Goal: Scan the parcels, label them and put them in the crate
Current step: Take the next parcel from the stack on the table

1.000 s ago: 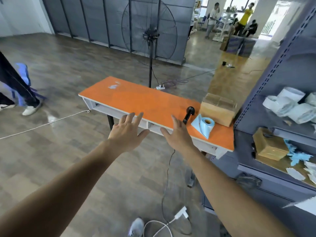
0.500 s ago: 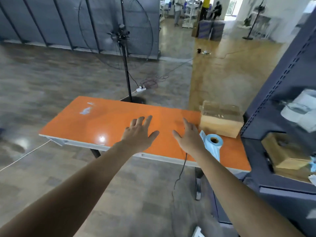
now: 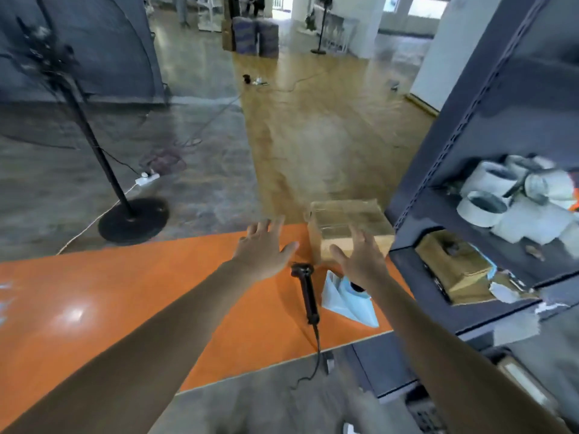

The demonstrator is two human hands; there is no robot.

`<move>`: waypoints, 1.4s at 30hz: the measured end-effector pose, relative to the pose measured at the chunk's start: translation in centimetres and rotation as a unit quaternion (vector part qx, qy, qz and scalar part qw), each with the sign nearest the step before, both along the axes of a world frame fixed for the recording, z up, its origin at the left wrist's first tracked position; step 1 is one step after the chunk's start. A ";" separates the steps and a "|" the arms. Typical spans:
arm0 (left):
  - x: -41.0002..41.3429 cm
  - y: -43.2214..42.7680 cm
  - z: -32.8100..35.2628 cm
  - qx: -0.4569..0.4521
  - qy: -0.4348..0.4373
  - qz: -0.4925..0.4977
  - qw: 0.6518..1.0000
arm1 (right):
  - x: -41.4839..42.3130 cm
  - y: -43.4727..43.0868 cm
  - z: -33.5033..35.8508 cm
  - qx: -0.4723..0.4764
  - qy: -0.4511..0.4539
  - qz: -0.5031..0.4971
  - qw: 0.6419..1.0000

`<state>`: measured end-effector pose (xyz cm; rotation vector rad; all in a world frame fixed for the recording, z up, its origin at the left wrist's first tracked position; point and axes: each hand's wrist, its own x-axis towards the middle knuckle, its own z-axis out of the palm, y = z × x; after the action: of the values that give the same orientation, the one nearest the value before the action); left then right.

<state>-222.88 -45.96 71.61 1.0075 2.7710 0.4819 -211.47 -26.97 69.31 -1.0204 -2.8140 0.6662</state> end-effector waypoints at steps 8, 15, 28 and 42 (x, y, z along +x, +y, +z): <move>-4.5 8.8 -3.0 -0.031 -0.078 -0.065 0.994 | -3.2 7.7 -2.1 0.007 -0.048 -0.077 0.996; -6.5 16.9 -7.2 -0.058 -0.215 -0.032 0.974 | -4.4 17.2 -6.0 -0.027 -0.087 -0.119 0.989; -9.8 19.8 -10.4 0.110 -0.290 0.044 0.950 | -7.8 19.9 -7.3 -0.148 0.001 -0.129 0.981; -17.8 1.8 -3.8 0.263 -0.165 0.211 0.927 | -15.9 3.7 0.2 -0.136 0.091 -0.030 0.986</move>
<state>-240.67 -44.20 67.84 0.3240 2.5783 1.3704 -227.41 -23.30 69.50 -1.0192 -2.5739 1.1000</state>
